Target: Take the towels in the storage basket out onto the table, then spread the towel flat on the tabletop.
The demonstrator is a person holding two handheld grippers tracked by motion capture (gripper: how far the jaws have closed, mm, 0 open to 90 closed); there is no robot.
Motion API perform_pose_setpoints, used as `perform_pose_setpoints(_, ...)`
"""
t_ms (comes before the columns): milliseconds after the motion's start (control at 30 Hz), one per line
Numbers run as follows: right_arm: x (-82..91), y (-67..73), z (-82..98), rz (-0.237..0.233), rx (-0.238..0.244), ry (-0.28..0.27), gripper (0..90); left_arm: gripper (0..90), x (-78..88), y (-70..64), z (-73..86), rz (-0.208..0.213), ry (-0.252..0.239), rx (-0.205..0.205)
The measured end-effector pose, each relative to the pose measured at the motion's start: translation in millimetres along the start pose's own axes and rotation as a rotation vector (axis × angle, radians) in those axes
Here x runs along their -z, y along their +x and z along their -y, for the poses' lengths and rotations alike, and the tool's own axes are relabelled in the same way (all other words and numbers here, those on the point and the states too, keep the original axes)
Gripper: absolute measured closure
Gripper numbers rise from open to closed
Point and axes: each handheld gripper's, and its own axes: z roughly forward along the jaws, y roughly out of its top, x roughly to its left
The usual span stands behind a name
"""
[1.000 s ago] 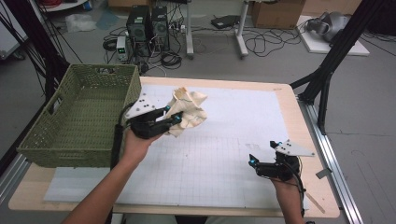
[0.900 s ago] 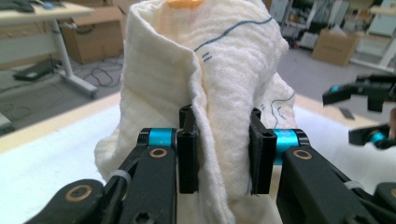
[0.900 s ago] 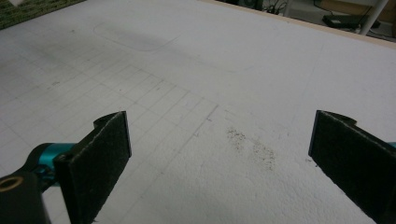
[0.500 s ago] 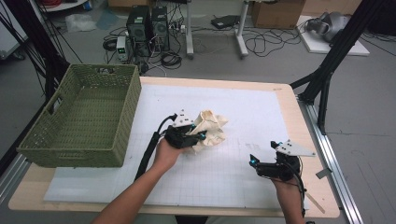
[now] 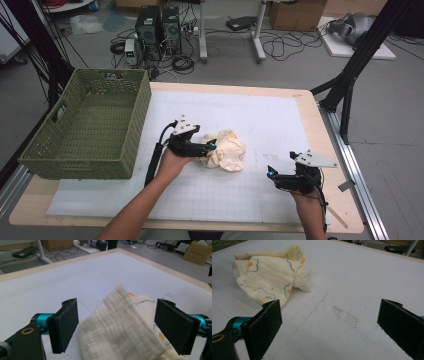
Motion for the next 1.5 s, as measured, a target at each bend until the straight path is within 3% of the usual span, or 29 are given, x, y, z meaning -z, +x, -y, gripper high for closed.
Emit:
perform_pose_setpoints(133,-0.9,0.9,-0.2,-0.003,0.003,0.003,4.9,19.1,24.2,11.3,3.5,0.003,-0.034,0.024)
perform_pose_setpoints(267,-3.0,2.6,-0.8,-0.005,0.000,0.006,4.9,18.7,47.9,15.6,18.5,-0.009,-0.045,0.006)
perform_pose_setpoints(533,-8.9,3.5,-2.4,-0.015,-0.002,0.009,4.9,18.7,65.6,25.6,36.9,-0.021,-0.052,-0.002)
perform_pose_setpoints(700,-11.7,2.8,-2.3,-0.018,-0.007,0.011,4.9,18.7,69.6,30.6,37.2,-0.020,-0.078,0.010)
perform_pose_setpoints(1133,-11.8,4.3,-3.0,-0.031,0.004,0.006,4.9,18.7,72.5,34.8,38.1,-0.057,-0.068,0.019)
perform_pose_setpoints(1500,-17.4,6.1,-5.1,-0.043,-0.011,0.010,4.8,18.7,71.8,33.9,39.6,-0.027,-0.050,0.017)
